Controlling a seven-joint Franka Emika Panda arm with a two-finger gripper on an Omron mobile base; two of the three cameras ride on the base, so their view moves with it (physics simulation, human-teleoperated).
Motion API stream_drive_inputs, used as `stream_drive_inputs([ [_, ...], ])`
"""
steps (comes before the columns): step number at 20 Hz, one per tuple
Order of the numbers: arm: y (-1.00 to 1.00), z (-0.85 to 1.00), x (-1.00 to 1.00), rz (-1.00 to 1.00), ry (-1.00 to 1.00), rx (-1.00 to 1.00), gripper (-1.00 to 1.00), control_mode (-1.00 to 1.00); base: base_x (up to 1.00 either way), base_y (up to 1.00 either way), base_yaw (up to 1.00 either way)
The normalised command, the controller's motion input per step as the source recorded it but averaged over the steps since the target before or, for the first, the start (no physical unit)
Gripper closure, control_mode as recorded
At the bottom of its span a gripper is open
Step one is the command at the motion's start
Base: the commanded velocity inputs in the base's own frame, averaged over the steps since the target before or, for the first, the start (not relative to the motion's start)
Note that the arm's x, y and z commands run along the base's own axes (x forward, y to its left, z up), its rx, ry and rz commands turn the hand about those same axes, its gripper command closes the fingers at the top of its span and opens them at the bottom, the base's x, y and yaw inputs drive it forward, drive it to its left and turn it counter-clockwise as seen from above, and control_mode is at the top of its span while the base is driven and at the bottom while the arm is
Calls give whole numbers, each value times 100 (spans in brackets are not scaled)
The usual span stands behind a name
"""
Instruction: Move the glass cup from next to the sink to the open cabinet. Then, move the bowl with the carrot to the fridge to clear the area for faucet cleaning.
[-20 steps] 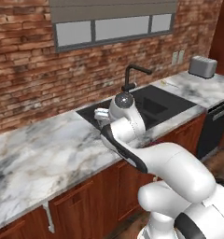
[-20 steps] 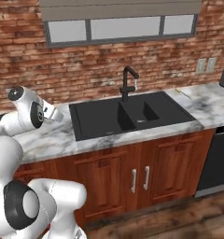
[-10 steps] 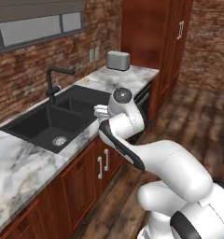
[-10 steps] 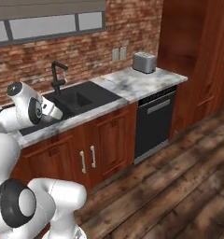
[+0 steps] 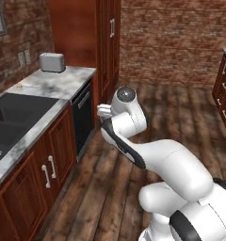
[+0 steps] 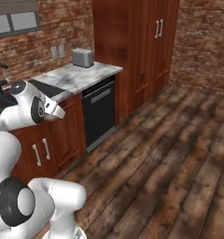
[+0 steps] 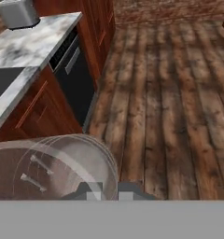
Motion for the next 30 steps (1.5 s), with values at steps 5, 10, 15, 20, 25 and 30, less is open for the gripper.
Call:
stream_drive_inputs([
  [5,0,0,0,0,0,0,100,100,-31,-39,-35],
  [10,0,0,0,0,0,0,100,100,-8,-15,-13],
  [15,0,0,0,0,0,0,100,100,0,-5,0],
  [20,0,0,0,0,0,0,100,100,14,-33,-32],
  [25,0,0,0,0,0,0,100,100,76,-8,-49],
  [30,0,0,0,0,0,0,100,100,97,0,-34],
])
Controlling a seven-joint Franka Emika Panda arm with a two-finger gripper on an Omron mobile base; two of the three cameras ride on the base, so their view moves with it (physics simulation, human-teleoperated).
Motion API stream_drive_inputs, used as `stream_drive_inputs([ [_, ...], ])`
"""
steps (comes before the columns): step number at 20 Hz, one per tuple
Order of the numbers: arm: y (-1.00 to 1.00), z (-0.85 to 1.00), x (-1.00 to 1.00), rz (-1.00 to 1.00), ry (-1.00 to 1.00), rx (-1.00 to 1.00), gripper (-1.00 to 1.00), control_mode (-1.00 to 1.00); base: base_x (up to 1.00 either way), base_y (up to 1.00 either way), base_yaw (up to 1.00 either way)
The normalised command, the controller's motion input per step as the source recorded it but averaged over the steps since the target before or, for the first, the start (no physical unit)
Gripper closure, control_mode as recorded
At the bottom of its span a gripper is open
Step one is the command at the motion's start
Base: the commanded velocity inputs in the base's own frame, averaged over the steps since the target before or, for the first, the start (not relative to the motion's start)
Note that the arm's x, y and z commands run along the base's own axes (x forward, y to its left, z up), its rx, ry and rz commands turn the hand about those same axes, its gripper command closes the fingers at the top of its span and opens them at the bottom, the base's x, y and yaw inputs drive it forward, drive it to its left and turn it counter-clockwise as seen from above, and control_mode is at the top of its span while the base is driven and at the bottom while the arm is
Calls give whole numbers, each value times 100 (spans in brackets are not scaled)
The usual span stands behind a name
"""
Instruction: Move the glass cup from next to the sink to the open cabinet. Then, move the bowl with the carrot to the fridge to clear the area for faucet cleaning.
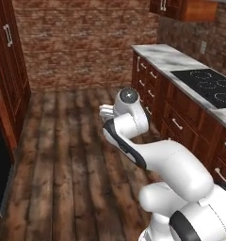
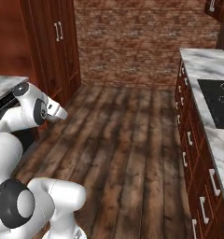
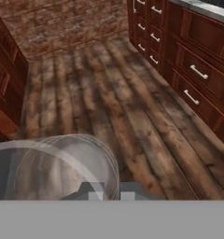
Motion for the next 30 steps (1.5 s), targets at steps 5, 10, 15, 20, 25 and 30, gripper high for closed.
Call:
stream_drive_inputs([
  [5,0,0,0,0,0,0,100,100,56,0,-37],
  [10,0,0,0,0,0,0,100,100,13,0,-63],
  [15,0,0,0,0,0,0,100,100,-17,0,-83],
  [20,0,0,0,0,0,0,100,100,-50,-6,-80],
  [25,0,0,0,0,0,0,100,100,-58,-16,-76],
  [30,0,0,0,0,0,0,100,100,-51,-15,-75],
])
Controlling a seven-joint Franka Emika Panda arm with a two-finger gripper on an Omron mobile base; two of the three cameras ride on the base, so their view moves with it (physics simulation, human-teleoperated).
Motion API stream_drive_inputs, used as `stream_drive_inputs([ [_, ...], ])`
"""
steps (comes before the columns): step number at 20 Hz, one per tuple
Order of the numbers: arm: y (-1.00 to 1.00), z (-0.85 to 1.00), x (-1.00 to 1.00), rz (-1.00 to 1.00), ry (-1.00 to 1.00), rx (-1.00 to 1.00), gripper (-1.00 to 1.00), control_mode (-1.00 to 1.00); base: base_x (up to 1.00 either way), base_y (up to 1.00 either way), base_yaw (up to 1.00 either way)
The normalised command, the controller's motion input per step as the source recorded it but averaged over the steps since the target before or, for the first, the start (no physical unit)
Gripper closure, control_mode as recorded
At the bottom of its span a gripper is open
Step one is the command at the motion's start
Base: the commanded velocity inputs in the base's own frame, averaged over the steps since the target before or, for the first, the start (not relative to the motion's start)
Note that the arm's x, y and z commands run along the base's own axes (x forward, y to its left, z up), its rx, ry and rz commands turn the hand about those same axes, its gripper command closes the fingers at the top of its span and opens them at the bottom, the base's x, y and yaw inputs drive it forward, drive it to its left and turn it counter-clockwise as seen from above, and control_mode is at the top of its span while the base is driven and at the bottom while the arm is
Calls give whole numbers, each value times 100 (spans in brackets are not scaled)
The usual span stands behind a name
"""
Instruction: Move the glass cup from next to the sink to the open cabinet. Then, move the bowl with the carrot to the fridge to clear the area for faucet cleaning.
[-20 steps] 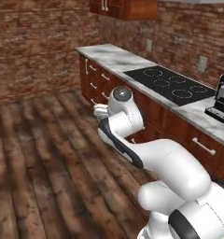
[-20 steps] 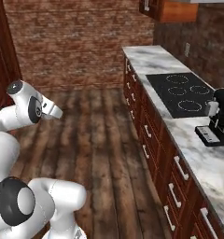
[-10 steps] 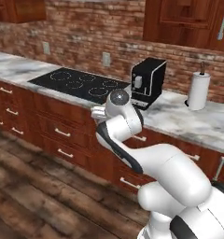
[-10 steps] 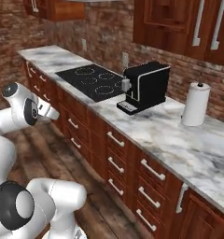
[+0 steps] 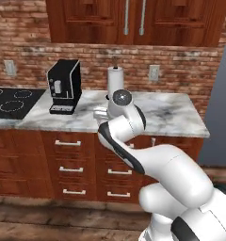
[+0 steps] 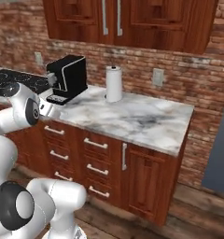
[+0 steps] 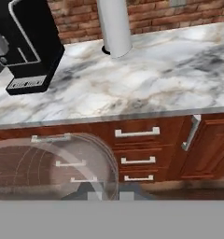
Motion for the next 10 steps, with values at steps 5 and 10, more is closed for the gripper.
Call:
stream_drive_inputs([
  [5,0,0,0,0,0,0,100,100,-25,-20,-60],
  [10,0,0,0,0,0,0,100,100,-3,-13,-57],
])
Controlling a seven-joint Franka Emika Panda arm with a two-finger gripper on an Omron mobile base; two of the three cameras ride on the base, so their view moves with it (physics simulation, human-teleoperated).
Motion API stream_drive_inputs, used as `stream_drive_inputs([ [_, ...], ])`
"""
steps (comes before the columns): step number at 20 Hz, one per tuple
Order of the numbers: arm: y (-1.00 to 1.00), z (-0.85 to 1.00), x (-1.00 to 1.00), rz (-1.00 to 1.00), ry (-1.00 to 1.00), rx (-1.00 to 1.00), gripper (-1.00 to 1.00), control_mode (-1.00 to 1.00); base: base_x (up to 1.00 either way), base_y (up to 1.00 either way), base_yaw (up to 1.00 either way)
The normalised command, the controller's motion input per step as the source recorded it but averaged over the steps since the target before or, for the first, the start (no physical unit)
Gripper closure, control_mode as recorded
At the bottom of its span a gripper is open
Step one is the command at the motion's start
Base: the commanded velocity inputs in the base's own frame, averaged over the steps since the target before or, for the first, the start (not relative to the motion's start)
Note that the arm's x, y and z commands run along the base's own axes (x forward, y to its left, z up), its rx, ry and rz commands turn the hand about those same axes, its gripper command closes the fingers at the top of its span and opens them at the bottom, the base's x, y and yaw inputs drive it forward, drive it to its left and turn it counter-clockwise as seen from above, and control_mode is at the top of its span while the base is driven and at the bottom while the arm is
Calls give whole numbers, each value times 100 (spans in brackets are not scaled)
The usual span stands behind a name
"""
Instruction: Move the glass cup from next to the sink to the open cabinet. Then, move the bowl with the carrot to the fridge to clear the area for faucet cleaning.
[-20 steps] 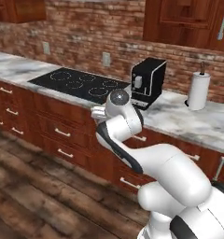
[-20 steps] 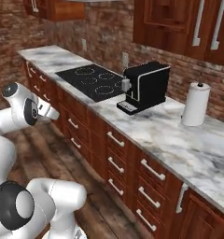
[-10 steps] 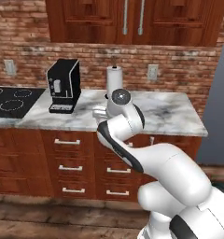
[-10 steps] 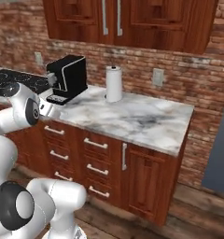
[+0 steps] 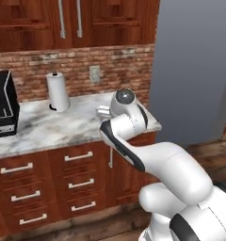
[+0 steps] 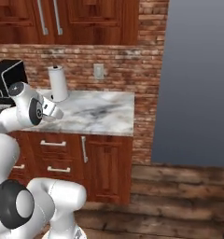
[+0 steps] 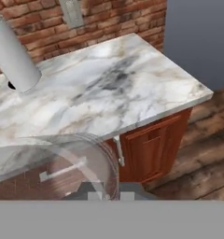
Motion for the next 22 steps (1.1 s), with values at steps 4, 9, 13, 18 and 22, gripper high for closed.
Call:
stream_drive_inputs([
  [4,0,0,0,0,0,0,100,100,0,-13,-61],
  [9,0,0,0,0,0,0,100,100,0,-14,-87],
  [13,0,0,0,0,0,0,100,100,0,0,-100],
  [18,0,0,0,0,0,0,100,100,0,0,-100],
  [22,0,0,0,0,0,0,100,100,0,-8,-94],
])
